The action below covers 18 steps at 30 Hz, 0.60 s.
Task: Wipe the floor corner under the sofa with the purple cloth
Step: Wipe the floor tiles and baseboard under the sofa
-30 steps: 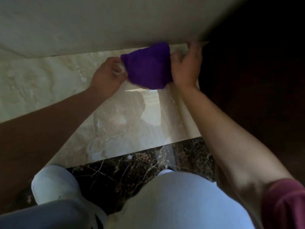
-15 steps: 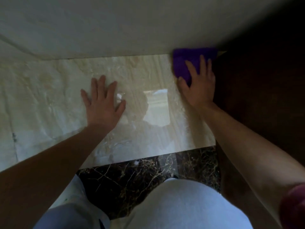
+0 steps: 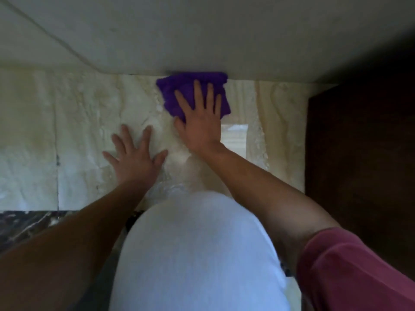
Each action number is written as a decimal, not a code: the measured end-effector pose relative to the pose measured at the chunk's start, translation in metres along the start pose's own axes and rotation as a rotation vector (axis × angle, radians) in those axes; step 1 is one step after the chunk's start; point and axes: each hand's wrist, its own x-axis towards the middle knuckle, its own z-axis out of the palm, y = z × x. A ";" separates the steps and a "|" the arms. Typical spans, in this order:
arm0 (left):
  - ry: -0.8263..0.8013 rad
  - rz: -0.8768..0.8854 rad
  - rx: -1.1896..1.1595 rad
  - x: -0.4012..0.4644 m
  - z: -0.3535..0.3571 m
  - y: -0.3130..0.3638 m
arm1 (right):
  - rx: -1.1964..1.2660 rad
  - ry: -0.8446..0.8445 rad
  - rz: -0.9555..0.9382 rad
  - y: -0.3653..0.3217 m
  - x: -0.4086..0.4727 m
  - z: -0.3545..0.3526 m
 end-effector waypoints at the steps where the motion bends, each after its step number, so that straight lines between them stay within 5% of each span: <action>1: -0.042 -0.036 0.006 -0.006 -0.005 -0.008 | -0.007 -0.001 -0.043 0.004 -0.002 -0.002; 4: -0.171 -0.016 0.085 -0.011 -0.028 -0.030 | -0.032 -0.008 -0.049 0.039 -0.012 -0.013; 8: -0.248 -0.053 0.138 0.006 -0.060 -0.021 | -0.063 -0.099 0.324 0.129 -0.043 -0.055; 11: -0.116 0.048 0.126 0.031 -0.052 -0.011 | -0.036 -0.187 0.346 0.176 -0.047 -0.075; 15: 0.141 0.135 0.007 0.048 -0.012 -0.039 | -0.010 0.010 0.532 0.127 -0.021 -0.038; 18: 0.106 0.207 0.002 0.055 -0.009 -0.047 | 0.043 -0.007 0.554 0.086 -0.012 -0.025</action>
